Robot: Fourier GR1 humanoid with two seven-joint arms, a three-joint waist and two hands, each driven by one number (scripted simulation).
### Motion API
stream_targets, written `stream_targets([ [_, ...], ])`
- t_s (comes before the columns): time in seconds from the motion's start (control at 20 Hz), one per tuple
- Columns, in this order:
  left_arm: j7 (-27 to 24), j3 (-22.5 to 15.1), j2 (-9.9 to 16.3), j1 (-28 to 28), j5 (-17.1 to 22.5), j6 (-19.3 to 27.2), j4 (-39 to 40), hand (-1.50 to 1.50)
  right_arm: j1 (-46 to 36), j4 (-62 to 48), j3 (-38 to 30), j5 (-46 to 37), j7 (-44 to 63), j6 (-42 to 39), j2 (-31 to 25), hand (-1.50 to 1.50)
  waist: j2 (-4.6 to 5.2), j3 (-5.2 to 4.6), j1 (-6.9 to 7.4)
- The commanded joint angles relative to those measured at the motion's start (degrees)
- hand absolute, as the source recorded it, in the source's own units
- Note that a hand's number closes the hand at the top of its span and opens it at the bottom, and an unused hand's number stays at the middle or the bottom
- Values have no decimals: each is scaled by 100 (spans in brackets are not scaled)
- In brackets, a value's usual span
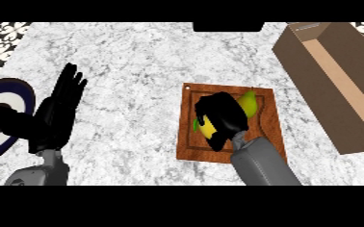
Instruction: Pick the lemon from the cutting board and place it in the cardboard box
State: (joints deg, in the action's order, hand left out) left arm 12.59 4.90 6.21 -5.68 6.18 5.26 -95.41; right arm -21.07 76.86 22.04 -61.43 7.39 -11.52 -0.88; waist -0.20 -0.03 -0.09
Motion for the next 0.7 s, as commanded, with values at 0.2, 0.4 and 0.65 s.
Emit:
stream_targets([
  [0.2,298,-79,-26,-2,-16,48,-250,0,155,1955,1048,-569,1814,-522,87,150,-10,2,-29],
  [0.4,334,136,160,49,216,-164,-271,0,114,2866,1697,-601,2597,-826,88,150,-12,2,-6],
  [0.65,70,182,146,62,138,-136,-107,0,-416,3555,813,-133,3424,-215,88,150,-14,1,0],
])
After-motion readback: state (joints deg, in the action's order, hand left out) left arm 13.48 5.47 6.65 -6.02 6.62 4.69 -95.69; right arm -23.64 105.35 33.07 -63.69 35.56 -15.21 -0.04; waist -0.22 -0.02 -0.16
